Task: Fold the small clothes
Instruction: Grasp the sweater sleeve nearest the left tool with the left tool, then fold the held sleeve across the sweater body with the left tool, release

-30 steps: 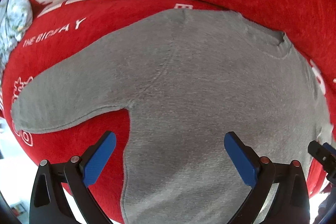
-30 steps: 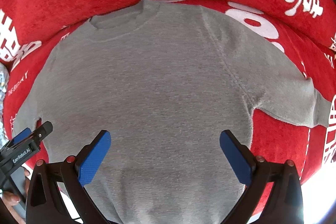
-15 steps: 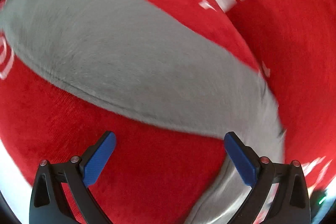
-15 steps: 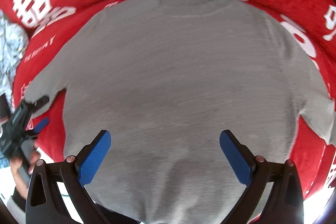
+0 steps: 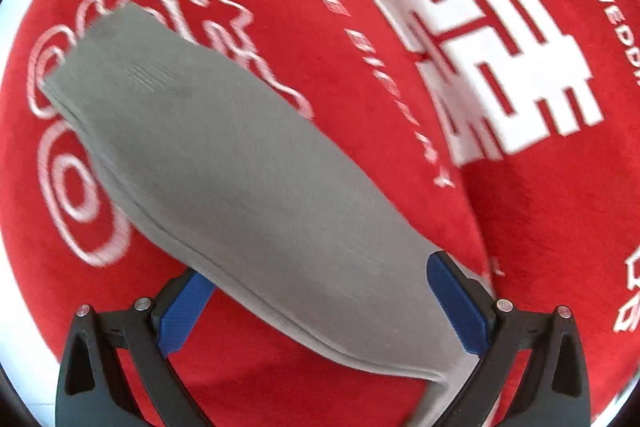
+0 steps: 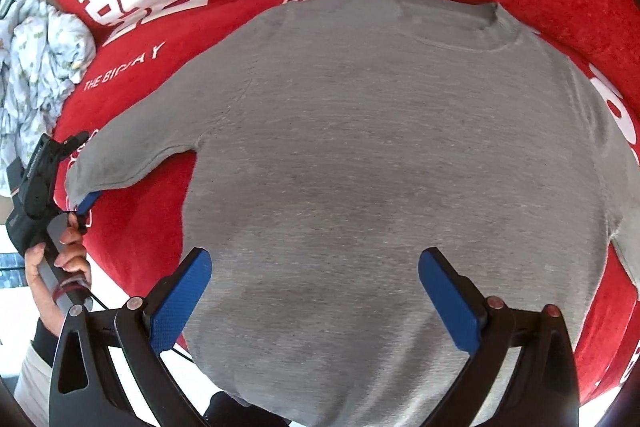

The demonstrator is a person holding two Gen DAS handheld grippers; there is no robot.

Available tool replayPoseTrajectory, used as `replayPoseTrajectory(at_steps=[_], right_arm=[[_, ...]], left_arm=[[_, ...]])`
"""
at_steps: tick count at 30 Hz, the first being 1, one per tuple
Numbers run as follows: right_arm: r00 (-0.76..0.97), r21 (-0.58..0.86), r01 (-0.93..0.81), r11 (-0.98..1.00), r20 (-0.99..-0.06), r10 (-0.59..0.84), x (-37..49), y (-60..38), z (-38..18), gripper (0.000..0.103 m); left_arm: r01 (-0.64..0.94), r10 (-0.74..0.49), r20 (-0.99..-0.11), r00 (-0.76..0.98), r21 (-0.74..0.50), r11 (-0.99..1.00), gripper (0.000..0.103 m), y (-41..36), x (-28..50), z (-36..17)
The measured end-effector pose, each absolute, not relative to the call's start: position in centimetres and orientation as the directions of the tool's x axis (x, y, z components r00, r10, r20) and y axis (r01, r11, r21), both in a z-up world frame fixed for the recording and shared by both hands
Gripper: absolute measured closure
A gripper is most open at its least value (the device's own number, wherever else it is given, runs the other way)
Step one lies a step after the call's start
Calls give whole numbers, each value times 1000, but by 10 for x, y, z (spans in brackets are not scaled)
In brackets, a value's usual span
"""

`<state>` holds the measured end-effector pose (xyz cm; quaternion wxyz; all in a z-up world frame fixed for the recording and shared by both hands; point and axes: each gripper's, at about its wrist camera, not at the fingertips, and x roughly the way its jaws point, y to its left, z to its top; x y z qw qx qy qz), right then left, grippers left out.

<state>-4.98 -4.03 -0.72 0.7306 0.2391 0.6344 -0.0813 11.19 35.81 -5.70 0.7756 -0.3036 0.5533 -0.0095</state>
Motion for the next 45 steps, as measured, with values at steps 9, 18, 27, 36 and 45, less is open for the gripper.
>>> replayPoseTrajectory(at_steps=[9, 18, 27, 36, 45], right_arm=[[154, 242, 428, 871, -969, 193, -62, -25, -11, 0], [205, 264, 512, 817, -962, 183, -91, -41, 0, 0], [297, 305, 624, 719, -944, 143, -142, -112, 17, 0], [261, 283, 760, 585, -957, 125, -206, -193, -18, 0], [210, 217, 772, 597, -974, 82, -205, -199, -24, 0]], left_arm=[[-240, -283, -896, 343, -375, 895, 95, 379, 111, -49], [161, -427, -812, 399, -396, 904, 95, 290, 111, 32], [565, -582, -770, 261, -367, 739, 95, 83, 65, 73], [751, -366, -923, 116, -160, 641, 84, -74, -11, -25], [730, -329, -927, 179, -99, 676, 25, -32, -15, 3]])
